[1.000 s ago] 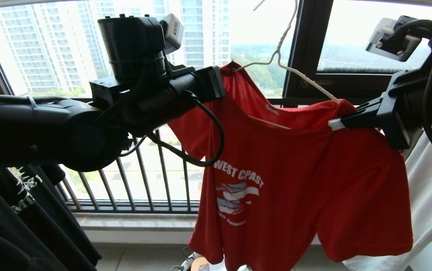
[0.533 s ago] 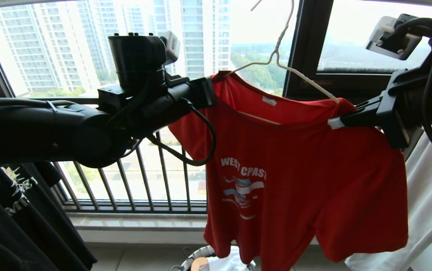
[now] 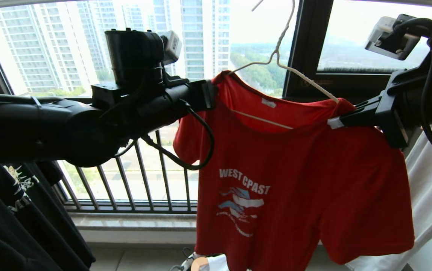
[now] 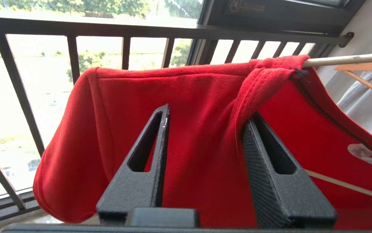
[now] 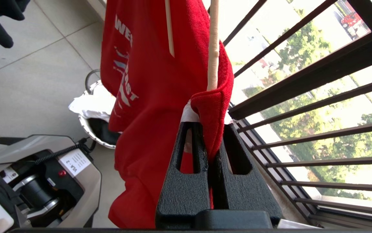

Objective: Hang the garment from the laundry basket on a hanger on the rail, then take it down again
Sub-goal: Take the clothes off the clothes rack

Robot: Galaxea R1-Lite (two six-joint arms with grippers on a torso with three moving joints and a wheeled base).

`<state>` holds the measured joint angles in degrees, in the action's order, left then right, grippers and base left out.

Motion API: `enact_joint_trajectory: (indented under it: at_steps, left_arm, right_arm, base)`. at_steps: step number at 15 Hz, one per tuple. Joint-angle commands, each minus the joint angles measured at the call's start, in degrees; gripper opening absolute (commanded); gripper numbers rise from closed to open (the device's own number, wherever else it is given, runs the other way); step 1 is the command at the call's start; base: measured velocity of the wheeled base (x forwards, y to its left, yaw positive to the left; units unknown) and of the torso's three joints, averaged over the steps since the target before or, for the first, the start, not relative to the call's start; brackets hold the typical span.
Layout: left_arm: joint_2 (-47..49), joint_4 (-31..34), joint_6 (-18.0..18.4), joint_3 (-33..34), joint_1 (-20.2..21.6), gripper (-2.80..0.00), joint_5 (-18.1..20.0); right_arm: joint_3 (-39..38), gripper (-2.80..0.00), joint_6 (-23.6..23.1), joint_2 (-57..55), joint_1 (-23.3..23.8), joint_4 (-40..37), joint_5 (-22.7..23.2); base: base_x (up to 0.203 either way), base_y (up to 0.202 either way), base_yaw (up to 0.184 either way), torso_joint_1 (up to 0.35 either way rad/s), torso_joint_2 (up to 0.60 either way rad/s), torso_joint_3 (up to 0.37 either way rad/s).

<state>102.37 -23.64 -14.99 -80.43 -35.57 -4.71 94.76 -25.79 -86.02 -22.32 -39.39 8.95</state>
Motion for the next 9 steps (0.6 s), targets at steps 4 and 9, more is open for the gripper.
enact_joint_trajectory:
  at_steps: [4,9]
  left_arm:
    - [-9.07,13.3,0.32,-1.19,-3.24,0.0,1.29]
    - [-17.74,17.27,1.26,0.7,-6.37,0.0,2.59]
  right_arm:
    - [-0.01,-2.8,-0.14,-0.38,-0.09,-0.25,0.02]
    - [0.08,-2.8,-0.14,-0.38,-0.03,-0.25,0.02]
  base:
    - [0.0,0.0,0.0,0.0,0.0,0.0]
    - [0.0,0.0,0.0,0.0,0.0,0.0]
